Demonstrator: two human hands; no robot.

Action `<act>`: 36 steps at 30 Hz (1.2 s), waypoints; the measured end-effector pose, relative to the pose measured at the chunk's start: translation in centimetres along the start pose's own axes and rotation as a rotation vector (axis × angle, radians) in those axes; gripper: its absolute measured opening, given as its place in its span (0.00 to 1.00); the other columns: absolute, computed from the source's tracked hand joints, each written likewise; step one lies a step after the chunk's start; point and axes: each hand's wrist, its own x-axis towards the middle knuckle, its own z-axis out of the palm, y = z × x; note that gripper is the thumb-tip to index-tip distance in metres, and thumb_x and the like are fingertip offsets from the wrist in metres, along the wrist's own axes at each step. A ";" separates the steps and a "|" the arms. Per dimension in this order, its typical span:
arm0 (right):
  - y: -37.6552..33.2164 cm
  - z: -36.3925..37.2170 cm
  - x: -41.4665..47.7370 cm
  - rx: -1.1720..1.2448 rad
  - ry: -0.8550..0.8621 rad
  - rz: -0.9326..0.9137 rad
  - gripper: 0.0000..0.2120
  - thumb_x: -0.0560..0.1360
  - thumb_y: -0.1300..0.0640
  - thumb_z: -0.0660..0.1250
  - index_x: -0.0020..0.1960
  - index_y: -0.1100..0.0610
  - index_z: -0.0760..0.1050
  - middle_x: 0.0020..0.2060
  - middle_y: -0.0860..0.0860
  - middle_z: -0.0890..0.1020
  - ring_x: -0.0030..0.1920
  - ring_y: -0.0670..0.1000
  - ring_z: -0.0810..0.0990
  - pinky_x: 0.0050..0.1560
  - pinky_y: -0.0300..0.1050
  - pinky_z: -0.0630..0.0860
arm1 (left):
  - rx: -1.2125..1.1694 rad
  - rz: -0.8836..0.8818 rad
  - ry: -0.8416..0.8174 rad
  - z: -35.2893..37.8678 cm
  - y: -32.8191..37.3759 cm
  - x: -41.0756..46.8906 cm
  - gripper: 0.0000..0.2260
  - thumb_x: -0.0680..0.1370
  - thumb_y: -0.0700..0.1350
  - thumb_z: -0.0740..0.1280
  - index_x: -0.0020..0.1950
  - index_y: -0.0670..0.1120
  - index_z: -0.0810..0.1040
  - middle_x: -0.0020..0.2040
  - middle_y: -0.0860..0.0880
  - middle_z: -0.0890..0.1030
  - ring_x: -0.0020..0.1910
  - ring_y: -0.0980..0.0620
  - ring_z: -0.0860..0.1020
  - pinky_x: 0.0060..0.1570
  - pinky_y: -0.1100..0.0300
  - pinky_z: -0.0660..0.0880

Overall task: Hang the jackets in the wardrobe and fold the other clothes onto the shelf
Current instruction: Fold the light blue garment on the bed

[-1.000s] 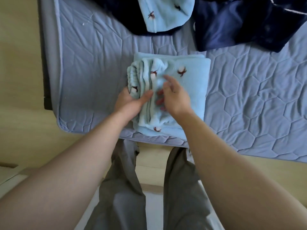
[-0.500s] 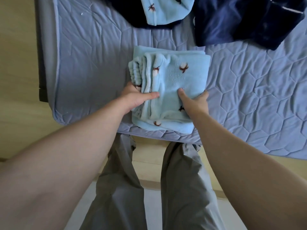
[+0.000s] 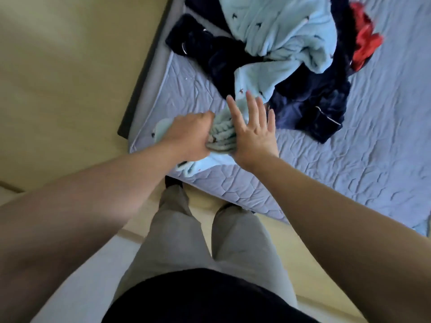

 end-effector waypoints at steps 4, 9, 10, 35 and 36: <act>-8.1 -7.4 0.7 -0.284 0.039 -0.270 0.54 0.70 0.37 0.73 0.82 0.50 0.42 0.80 0.55 0.35 0.80 0.62 0.33 0.75 0.72 0.41 | 0.202 0.090 0.197 -9.5 -3.5 -6.3 0.12 0.70 0.51 0.67 0.45 0.52 0.65 0.36 0.56 0.70 0.37 0.47 0.78 0.38 0.54 0.64; -19.6 -14.1 3.6 -0.339 0.005 -0.468 0.30 0.71 0.48 0.70 0.68 0.56 0.64 0.70 0.55 0.72 0.81 0.60 0.51 0.78 0.65 0.40 | 0.353 -0.033 0.243 -17.5 -10.4 -14.1 0.18 0.64 0.43 0.71 0.51 0.50 0.72 0.44 0.51 0.78 0.43 0.46 0.78 0.41 0.53 0.67; -22.0 -15.2 4.3 -0.329 0.009 -0.517 0.27 0.71 0.49 0.69 0.66 0.56 0.65 0.64 0.55 0.76 0.77 0.60 0.60 0.79 0.63 0.44 | 0.359 -0.082 0.239 -18.8 -12.1 -15.4 0.20 0.64 0.44 0.71 0.54 0.49 0.73 0.46 0.50 0.78 0.45 0.46 0.78 0.43 0.53 0.68; -72.0 -37.1 28.5 -0.459 0.141 -1.202 0.29 0.63 0.34 0.72 0.49 0.49 0.60 0.35 0.46 0.71 0.36 0.53 0.74 0.31 0.45 0.68 | 0.212 -0.790 0.385 -49.7 -48.9 -33.3 0.28 0.68 0.64 0.71 0.62 0.53 0.68 0.53 0.52 0.78 0.49 0.48 0.78 0.47 0.53 0.75; -73.5 -38.3 29.4 -0.452 0.148 -1.215 0.30 0.63 0.34 0.72 0.50 0.49 0.60 0.36 0.46 0.71 0.38 0.54 0.76 0.33 0.46 0.70 | 0.219 -0.801 0.398 -51.4 -49.8 -33.6 0.28 0.69 0.64 0.71 0.63 0.53 0.68 0.55 0.52 0.78 0.51 0.48 0.78 0.48 0.52 0.76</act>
